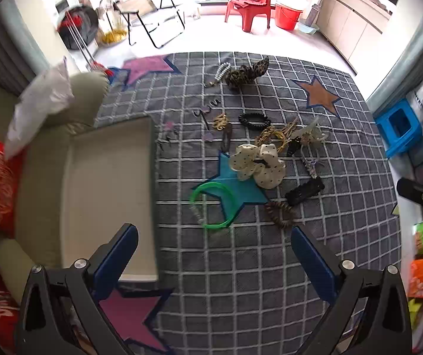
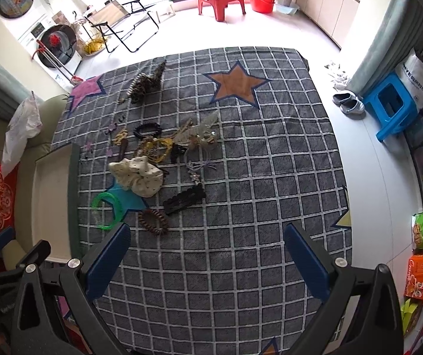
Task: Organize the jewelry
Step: 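Grasp the white polka-dot scrunchie with the left tool while the right tool grasps the clear hair claw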
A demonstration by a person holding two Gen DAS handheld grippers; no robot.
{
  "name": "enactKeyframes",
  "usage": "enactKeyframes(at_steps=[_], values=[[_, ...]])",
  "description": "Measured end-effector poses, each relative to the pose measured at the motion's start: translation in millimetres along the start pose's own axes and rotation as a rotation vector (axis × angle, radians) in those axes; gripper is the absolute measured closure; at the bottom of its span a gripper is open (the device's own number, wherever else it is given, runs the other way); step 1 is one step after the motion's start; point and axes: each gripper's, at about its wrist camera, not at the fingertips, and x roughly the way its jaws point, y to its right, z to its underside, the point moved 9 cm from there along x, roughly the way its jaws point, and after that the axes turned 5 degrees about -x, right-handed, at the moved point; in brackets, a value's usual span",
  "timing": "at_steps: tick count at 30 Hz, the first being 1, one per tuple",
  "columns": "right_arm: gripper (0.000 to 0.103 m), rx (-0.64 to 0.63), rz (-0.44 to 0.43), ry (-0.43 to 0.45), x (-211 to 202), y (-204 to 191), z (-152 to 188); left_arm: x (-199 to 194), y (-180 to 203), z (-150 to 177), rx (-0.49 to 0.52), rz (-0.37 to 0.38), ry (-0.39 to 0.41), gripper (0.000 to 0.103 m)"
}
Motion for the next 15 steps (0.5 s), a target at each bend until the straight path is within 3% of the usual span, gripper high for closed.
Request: enactKeyframes(at_steps=[15], values=[[0.002,-0.088,-0.023,-0.052,104.7,12.7,-49.5,107.7,26.2,-43.0,0.023,0.049,-0.023,0.000]])
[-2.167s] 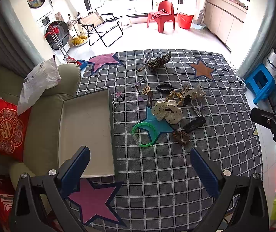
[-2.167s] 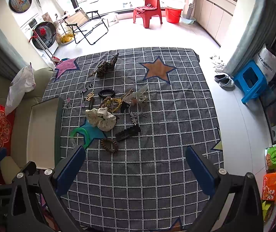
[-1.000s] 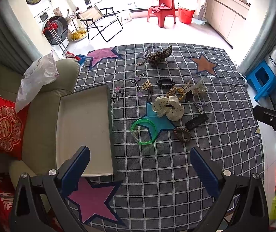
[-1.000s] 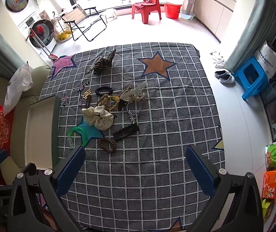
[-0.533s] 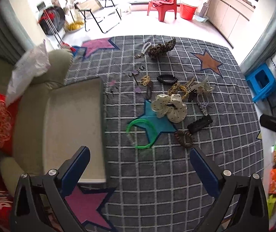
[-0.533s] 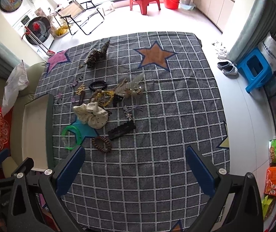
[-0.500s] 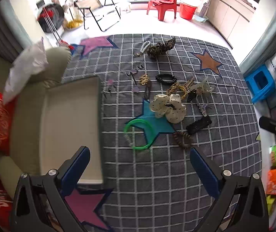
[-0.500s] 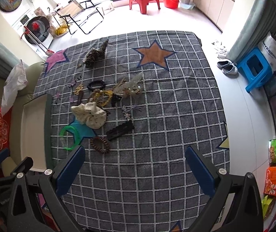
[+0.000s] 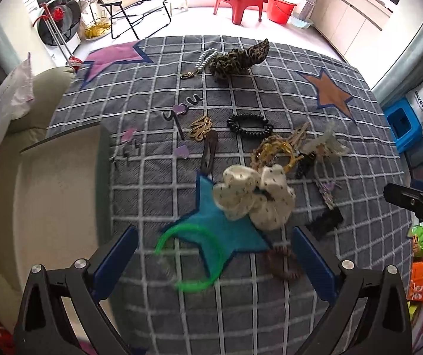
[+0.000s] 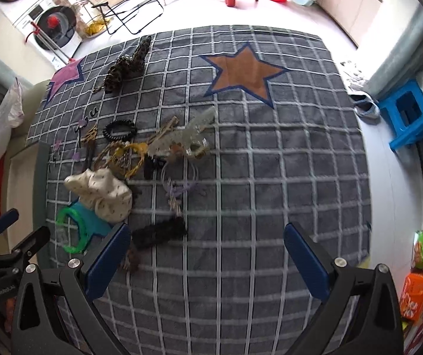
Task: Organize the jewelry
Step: 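Grasp the white polka-dot scrunchie with the left tool while the right tool grasps the clear hair claw, then carry the scrunchie and the clear claw over the white tray with both tools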
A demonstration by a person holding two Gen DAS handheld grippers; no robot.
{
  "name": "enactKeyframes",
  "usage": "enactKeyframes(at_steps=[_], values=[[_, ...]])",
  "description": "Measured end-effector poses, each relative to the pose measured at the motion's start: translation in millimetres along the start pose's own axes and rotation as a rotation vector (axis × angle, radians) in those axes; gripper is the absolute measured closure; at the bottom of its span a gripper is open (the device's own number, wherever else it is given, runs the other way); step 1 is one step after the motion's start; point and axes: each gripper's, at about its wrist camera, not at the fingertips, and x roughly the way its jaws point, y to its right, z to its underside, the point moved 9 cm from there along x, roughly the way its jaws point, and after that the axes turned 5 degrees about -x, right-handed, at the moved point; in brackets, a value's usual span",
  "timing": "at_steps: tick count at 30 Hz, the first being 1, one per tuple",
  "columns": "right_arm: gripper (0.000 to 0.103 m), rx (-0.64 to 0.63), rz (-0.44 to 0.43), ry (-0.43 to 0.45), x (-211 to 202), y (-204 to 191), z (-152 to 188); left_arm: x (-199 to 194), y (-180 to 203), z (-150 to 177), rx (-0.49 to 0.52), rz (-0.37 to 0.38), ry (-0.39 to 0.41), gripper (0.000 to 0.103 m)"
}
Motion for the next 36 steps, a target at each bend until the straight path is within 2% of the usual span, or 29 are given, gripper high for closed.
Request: enactKeyframes(at_steps=[1,3,7,13,14,15,19,23,24,27,36], values=[[0.004,-0.014,-0.002,0.001,7.3,-0.5,-5.8,7.1,0.6,-2.9,0.000,0.004,-0.002,0.000],[0.010,-0.038,-0.009,-0.003,20.9,-2.0,-16.0,21.4,0.7,-8.4,-0.002,0.008,-0.008,0.008],[0.019,-0.073,-0.022,-0.010,44.1,-4.1,-32.7,43.5,0.8,-14.1,-0.008,0.014,-0.024,0.009],[0.025,-0.111,-0.031,-0.013,70.2,-5.4,-51.6,64.0,8.7,-17.0,0.012,0.040,-0.033,0.009],[0.027,-0.117,-0.034,-0.019,75.1,-5.6,-53.9,66.6,10.9,-17.5,0.015,0.046,-0.035,0.012],[0.030,-0.121,-0.036,-0.024,78.9,-6.5,-55.8,69.3,13.1,-17.0,0.019,0.048,-0.037,0.019],[0.048,-0.113,-0.066,-0.036,91.1,-9.5,-61.4,77.5,17.4,-14.5,0.015,0.059,-0.049,0.024],[0.066,-0.081,-0.104,-0.042,97.7,-10.5,-62.0,81.1,23.0,-13.3,0.013,0.083,-0.055,0.052],[0.068,-0.076,-0.107,-0.039,97.7,-10.2,-62.1,81.3,24.3,-13.1,0.014,0.085,-0.053,0.067],[0.069,-0.060,-0.117,-0.023,94.6,-10.3,-61.5,82.3,25.7,-13.4,0.008,0.097,-0.058,0.090],[0.070,0.034,-0.158,0.015,71.0,1.4,-58.1,52.1,23.9,-17.6,-0.004,0.133,-0.003,0.092]])
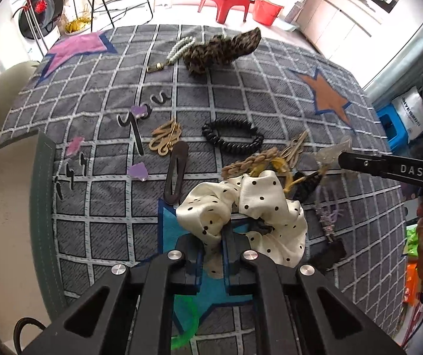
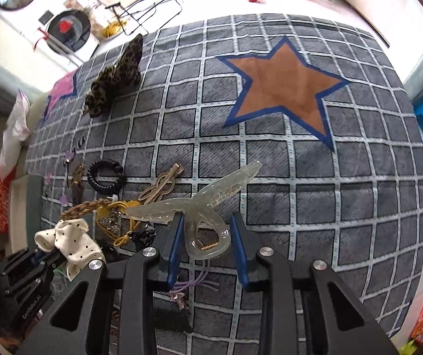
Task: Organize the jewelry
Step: 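Carry the scrunchie and the clear claw over the white tray with both tools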
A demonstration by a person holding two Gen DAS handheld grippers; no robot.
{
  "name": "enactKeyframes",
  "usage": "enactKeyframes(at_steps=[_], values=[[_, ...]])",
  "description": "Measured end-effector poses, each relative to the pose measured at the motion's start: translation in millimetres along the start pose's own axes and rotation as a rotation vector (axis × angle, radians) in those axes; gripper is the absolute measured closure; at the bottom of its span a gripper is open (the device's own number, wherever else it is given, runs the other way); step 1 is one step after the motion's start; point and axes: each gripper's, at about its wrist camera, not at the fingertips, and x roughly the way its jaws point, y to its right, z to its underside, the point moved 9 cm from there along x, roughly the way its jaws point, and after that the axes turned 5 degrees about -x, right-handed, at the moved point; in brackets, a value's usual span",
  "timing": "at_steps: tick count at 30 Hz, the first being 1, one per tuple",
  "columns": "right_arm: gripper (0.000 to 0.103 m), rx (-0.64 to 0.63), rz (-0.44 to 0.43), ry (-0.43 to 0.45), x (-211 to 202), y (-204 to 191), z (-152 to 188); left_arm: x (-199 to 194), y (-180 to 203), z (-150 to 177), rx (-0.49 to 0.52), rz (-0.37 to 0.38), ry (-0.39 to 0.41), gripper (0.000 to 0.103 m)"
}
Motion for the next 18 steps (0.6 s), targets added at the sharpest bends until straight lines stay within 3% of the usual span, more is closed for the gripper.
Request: enactKeyframes(at_steps=[10,18], values=[[0.069,0.046,-0.004,0.031,-34.8,2.4,14.8,-42.2,4.8,6.1,0.008,0.022,0.040,0.092],[0.070,0.024,-0.019,0.029,-60.5,-24.3,36.4,-78.3,-6.4,26.5,-0.020,0.025,0.059,0.092]])
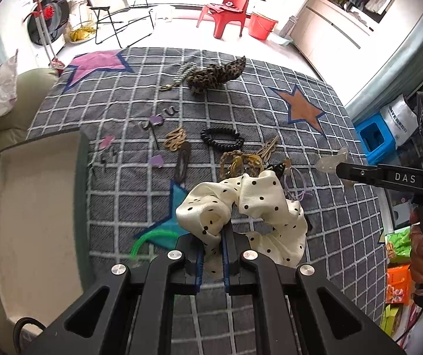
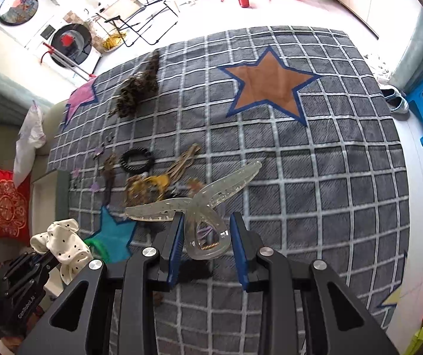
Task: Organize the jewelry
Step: 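Carry the scrunchie and the clear claw over the white tray with both tools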
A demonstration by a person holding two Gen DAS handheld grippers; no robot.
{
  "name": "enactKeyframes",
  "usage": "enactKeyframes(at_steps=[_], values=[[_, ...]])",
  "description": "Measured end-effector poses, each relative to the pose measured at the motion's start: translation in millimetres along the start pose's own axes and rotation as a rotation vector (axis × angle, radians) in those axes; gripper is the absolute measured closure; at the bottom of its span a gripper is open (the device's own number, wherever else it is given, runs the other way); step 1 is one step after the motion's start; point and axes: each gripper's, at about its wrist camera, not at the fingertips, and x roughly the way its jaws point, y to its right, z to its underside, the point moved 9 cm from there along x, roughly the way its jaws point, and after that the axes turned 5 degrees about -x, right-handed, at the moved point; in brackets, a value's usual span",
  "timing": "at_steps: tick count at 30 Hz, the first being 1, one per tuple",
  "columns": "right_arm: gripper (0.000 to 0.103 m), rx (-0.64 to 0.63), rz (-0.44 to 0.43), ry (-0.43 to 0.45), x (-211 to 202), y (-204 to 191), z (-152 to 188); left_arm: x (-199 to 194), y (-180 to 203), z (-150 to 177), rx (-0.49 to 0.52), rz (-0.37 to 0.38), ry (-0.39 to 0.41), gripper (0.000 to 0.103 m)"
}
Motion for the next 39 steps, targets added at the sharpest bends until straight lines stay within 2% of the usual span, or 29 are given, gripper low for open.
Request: enactKeyframes(at_steps=[4,9,20,29,33,39], values=[[0.070,-0.030,-0.022,0.000,-10.9,-28.8,9.2,-20.3,-18.4,11.4,-0.033,-0.007,0.013,0.092],[0.069,-0.105,-0.050,-0.008,-16.3,-78.1,20.4,-44.3,-59.3,26.8,-0.095,-0.050,0.028,0.092],[0.069,-0.316,-0.162,-0.063,13.0,-229.5,40.7,-79.0,-188.7,69.0,-0.260,-0.194,0.052,0.092],[0.070,-0.532,-0.197,-0.149,63.3,-332.2,68.7,-64.0,-271.2,97.8,-0.341,-0.291,0.021,0.092],[0.070,-0.622,-0.169,-0.199,90.1,-354.7,85.0,-47.2,-289.1,101.4,-0.337,-0.315,0.000,0.092],[0.070,-0.699,-0.110,-0.276,125.6,-360.1,104.3,-27.5,-301.0,112.5,-0.313,-0.347,-0.049,0.092]])
